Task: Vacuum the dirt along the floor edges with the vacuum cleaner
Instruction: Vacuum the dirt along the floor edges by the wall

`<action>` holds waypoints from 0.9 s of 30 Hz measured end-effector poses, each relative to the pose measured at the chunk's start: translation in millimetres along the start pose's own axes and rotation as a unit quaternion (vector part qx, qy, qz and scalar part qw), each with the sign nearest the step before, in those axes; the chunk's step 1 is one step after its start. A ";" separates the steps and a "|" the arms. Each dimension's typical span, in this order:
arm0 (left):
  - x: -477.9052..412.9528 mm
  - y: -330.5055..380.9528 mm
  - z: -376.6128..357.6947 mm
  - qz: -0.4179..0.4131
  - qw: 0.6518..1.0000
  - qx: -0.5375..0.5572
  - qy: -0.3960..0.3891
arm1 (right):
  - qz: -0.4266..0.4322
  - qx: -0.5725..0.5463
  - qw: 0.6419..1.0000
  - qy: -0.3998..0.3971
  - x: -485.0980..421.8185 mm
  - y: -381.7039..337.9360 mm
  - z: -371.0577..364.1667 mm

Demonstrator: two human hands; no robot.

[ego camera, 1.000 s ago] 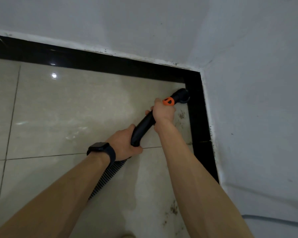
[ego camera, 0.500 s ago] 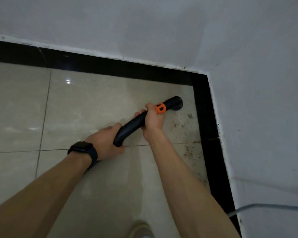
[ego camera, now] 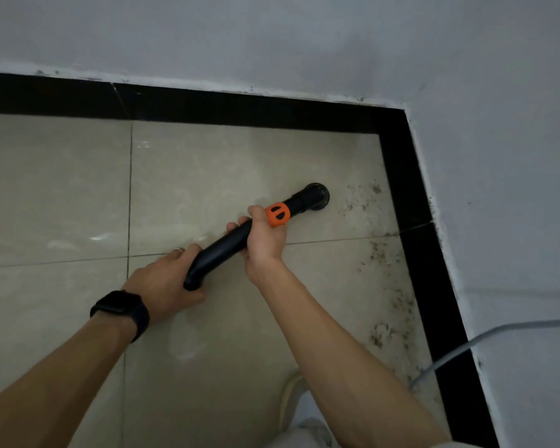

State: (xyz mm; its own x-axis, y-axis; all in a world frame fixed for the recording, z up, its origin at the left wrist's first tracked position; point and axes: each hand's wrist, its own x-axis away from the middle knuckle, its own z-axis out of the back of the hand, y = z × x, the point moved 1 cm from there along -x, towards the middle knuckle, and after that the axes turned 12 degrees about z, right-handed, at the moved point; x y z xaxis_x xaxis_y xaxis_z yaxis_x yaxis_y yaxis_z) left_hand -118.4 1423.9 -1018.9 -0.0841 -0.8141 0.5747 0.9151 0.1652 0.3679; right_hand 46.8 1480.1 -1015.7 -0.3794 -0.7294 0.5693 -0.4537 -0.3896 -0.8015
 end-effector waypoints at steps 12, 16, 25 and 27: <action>-12.7 42.0 -19.3 -0.014 0.999 0.041 -0.009 | 0.034 0.051 0.997 0.038 -23.8 -24.0 23.4; -19.5 53.6 -22.6 -0.021 0.999 0.038 0.002 | 0.034 0.051 0.997 0.043 -33.4 -31.9 32.2; -40.5 87.0 -30.5 -0.039 0.998 0.042 0.029 | 0.038 0.050 0.997 0.047 -62.3 -56.9 48.2; -45.3 93.8 -33.5 -0.044 0.998 0.040 0.032 | 0.039 0.051 0.997 0.050 -68.6 -60.8 53.3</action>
State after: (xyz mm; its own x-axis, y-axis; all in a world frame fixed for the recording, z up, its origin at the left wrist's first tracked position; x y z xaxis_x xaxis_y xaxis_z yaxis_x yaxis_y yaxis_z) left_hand -15.5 1457.6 -1034.9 -0.1351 -0.8609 0.4906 0.8702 0.1337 0.4741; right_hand 143.4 1523.9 -1015.8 -0.4912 -0.7017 0.5161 -0.3373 -0.3931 -0.8554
